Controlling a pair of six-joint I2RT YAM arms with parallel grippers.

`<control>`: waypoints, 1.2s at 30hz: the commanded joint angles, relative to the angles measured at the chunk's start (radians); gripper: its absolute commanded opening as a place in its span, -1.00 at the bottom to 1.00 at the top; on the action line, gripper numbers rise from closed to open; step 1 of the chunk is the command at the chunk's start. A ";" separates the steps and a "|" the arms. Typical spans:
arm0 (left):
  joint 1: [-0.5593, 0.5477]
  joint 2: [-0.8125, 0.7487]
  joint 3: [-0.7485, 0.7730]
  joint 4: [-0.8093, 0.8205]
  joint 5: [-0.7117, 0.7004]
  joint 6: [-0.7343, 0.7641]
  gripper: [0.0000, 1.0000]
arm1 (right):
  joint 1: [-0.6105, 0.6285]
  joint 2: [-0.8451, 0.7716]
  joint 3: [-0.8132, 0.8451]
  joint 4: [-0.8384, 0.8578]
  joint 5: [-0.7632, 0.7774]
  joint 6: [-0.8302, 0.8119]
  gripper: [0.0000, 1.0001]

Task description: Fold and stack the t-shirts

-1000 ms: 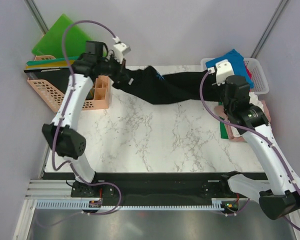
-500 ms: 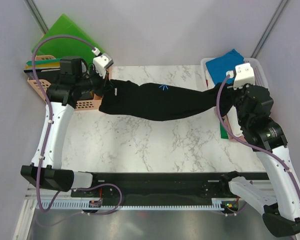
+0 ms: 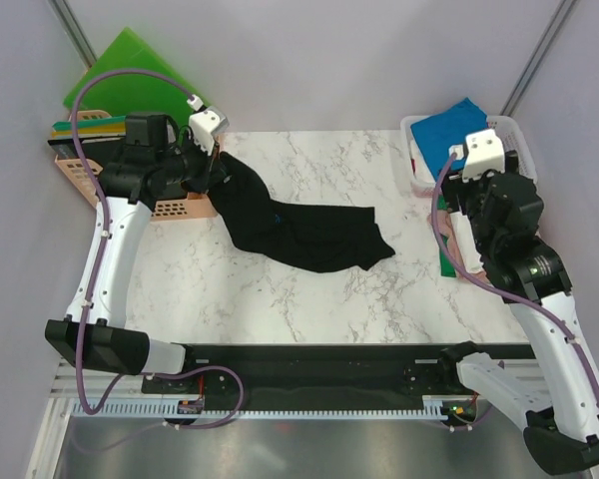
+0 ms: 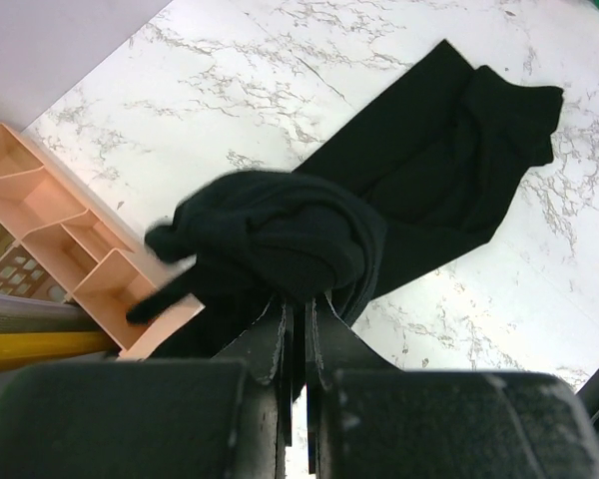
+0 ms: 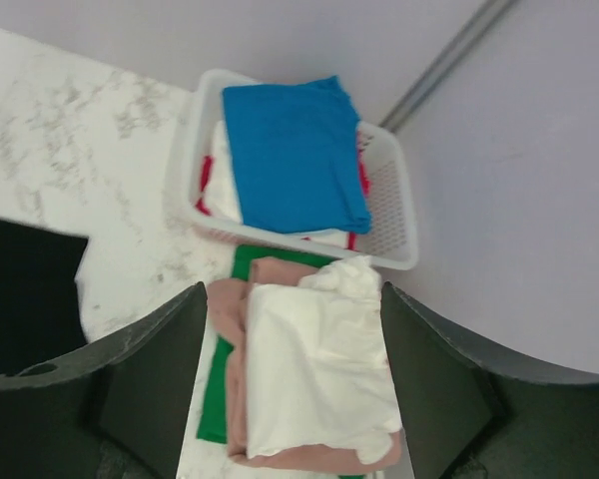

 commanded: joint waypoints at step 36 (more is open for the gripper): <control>-0.185 0.121 0.856 -0.232 -0.043 -0.034 -0.96 | 0.006 0.037 -0.352 0.074 -0.270 0.052 0.44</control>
